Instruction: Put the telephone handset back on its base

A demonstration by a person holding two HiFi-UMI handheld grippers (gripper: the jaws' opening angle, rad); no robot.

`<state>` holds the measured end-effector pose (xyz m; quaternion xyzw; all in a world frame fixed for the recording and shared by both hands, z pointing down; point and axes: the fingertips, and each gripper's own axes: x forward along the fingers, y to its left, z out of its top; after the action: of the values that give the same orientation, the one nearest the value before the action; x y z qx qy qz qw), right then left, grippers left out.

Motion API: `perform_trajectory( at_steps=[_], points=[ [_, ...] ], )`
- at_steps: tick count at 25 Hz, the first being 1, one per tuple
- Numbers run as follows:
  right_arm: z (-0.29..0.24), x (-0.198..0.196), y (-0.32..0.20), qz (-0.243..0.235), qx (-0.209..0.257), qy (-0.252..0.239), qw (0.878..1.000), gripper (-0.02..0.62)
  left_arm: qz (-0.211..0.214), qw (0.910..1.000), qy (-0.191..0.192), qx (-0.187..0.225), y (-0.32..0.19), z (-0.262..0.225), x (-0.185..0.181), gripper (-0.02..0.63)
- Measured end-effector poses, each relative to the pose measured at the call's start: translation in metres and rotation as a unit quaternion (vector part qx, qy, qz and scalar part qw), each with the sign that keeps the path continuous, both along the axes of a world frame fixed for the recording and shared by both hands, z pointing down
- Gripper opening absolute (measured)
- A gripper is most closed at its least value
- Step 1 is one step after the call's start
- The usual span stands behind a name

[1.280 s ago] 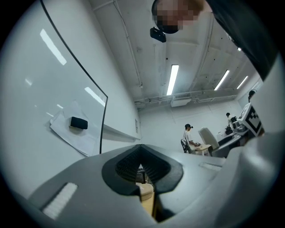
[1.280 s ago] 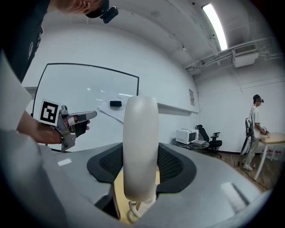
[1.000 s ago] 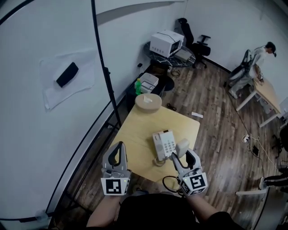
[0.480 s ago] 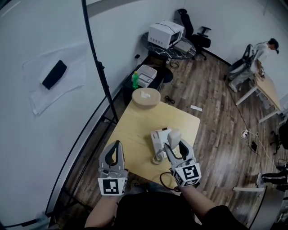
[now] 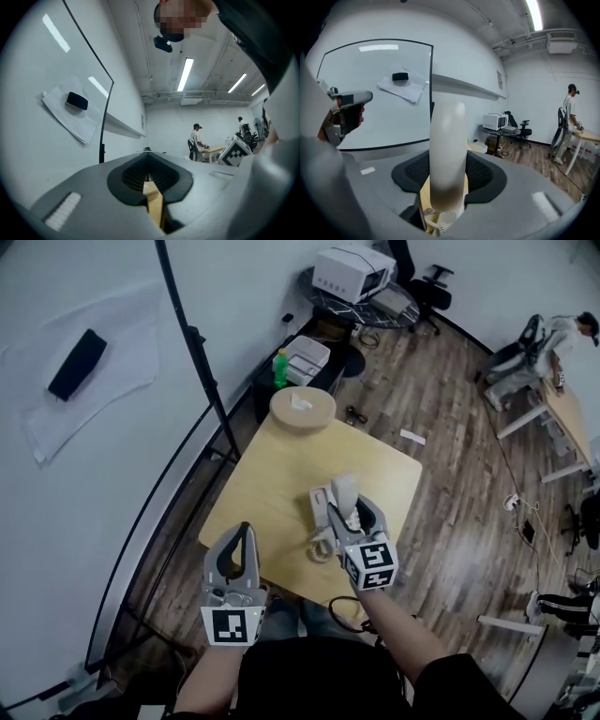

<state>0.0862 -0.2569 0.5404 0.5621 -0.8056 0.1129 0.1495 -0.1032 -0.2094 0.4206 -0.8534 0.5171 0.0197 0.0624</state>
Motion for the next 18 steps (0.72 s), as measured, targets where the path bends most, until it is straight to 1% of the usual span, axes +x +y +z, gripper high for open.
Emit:
perform_trajectory(
  at_steps=[2, 9, 13, 18],
  points=[
    [0.02, 0.002, -0.008, 0.006, -0.016, 0.001, 1.0, 0.225, 0.0, 0.9999, -0.009, -0.01, 0.003, 0.009, 0.001, 0.0],
    [0.085, 0.003, -0.027, 0.013, -0.073, 0.014, 0.997, 0.225, -0.005, 0.9997, -0.011, -0.02, 0.011, 0.026, 0.001, 0.0],
    [0.125, 0.003, -0.032, 0.025, -0.114, 0.016, 0.993, 0.225, -0.008, 0.9994, -0.018, -0.03, 0.015, 0.036, -0.003, 0.0],
    [0.153, 0.004, -0.034, 0.037, -0.148, 0.007, 0.988, 0.225, -0.008, 0.9991, -0.021, -0.036, 0.02, 0.044, -0.002, 0.0]
  ],
)
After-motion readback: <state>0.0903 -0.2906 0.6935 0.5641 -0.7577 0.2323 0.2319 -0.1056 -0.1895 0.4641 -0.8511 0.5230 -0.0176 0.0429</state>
